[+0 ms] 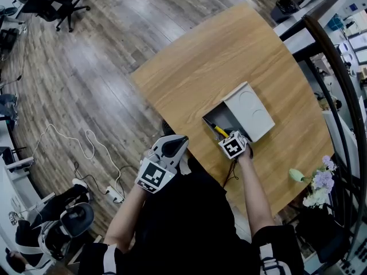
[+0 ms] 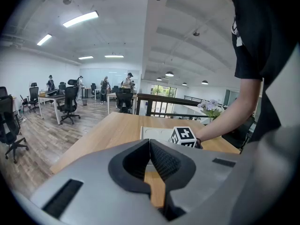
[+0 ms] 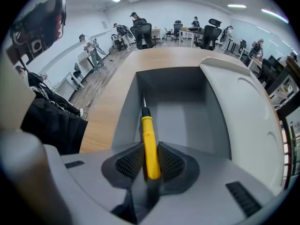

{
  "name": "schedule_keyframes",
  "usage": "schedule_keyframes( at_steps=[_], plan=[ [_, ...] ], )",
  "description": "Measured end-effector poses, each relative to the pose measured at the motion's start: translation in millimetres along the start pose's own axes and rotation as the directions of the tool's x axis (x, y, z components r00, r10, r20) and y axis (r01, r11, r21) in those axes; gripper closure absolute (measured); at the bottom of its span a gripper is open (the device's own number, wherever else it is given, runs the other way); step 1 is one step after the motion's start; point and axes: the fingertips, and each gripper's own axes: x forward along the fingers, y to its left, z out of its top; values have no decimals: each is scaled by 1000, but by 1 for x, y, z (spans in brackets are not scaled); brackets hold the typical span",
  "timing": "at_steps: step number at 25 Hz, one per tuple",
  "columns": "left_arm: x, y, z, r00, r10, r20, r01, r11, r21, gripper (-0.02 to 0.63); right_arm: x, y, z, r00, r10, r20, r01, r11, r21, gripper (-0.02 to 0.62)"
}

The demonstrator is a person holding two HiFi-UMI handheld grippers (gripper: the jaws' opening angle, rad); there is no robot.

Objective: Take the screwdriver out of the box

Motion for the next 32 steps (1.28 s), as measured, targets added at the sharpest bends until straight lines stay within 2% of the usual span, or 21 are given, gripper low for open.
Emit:
schedule_keyframes(
  at_steps=[6,20,32],
  plan=[
    [0,-5,0,1000,-2,7,2,1000,5,583,2,-1,0,998,-61,31,61,998,-6,506],
    [-14,-21,15,1000,18,25,-20,999,51,583,-5,0,-4,992,-102,75,104,994,-21,511],
    [-12,-14,29,999,0,38,-4,995,95,583,-31,-10,-8,982,-142,124,134,989,63,512]
  ],
)
